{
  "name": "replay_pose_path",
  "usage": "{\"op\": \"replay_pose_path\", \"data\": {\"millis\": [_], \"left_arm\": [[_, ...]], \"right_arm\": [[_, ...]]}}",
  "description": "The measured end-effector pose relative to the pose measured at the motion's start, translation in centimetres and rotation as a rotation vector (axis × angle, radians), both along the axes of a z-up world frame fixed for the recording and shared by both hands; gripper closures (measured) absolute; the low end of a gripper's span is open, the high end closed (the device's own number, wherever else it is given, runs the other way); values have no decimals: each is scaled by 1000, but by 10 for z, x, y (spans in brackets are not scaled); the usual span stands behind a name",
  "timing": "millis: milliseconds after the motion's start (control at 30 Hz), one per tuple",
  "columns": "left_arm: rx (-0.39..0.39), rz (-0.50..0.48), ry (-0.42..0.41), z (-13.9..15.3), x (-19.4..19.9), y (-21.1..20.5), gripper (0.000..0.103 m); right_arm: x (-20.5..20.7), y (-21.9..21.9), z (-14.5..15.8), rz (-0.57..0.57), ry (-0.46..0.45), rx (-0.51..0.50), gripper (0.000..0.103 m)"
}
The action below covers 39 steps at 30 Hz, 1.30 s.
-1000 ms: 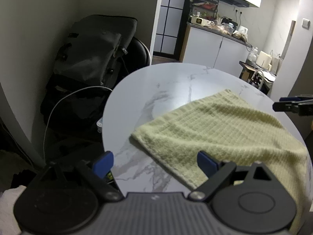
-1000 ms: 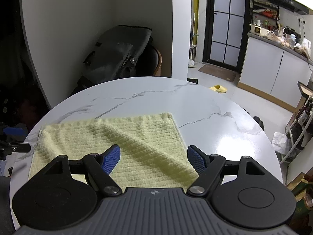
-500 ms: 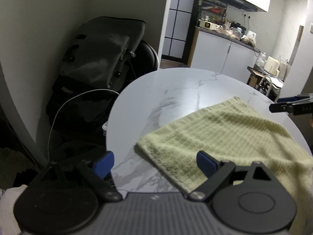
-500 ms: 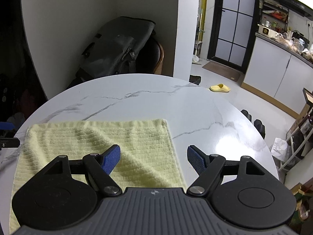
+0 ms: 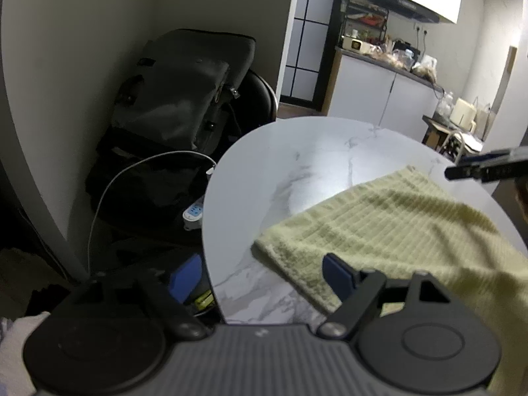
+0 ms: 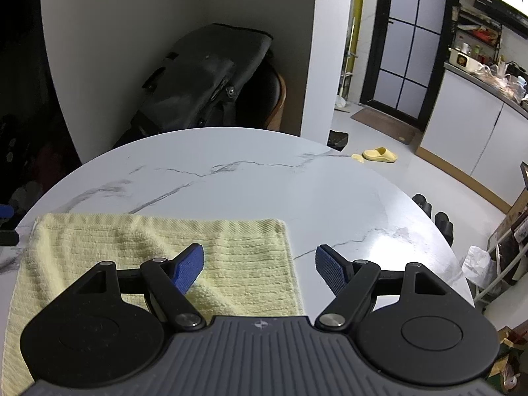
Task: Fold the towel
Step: 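Close the right gripper on the towel edge while the left gripper grasps another corner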
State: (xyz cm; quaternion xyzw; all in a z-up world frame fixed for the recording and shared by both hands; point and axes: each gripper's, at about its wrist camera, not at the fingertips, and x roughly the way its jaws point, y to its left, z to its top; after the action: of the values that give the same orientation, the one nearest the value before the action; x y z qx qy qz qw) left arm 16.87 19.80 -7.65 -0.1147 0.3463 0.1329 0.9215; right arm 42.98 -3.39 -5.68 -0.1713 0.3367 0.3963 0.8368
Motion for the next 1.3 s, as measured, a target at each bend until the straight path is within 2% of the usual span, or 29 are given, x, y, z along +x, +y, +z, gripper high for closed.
{"op": "replay_pose_path", "data": {"millis": [133,200,267,367,433,500,567,767,867,967,1300], "left_arm": [[-35,-1,-22,-1,9,4,27],[-42,-1,-17,-4,15,5,36],[-47,-2,-1,-9,23,4,43],[-49,-10,-12,-12,28,0,43],[-32,-16,-9,-13,32,-4,45],[-21,-23,-4,-12,33,-8,56],[-6,-21,2,-12,35,-10,61],[40,-23,16,-13,36,-18,64],[63,-9,23,-14,38,-20,79],[30,-8,13,-14,39,-17,87],[34,-10,1,-15,38,-17,89]], "right_arm": [[8,6,-5,-5,5,-1,24],[13,9,-7,-8,9,0,25],[17,15,-9,-8,8,-3,32],[23,20,-13,-4,14,-12,33],[27,22,-16,-5,20,-14,33],[32,23,-18,-5,27,-11,33],[36,24,-20,-4,33,-8,33],[44,27,-26,12,40,-5,33],[46,28,-30,19,48,-4,33],[47,30,-41,24,58,-26,33],[50,29,-42,38,73,-15,33]]}}
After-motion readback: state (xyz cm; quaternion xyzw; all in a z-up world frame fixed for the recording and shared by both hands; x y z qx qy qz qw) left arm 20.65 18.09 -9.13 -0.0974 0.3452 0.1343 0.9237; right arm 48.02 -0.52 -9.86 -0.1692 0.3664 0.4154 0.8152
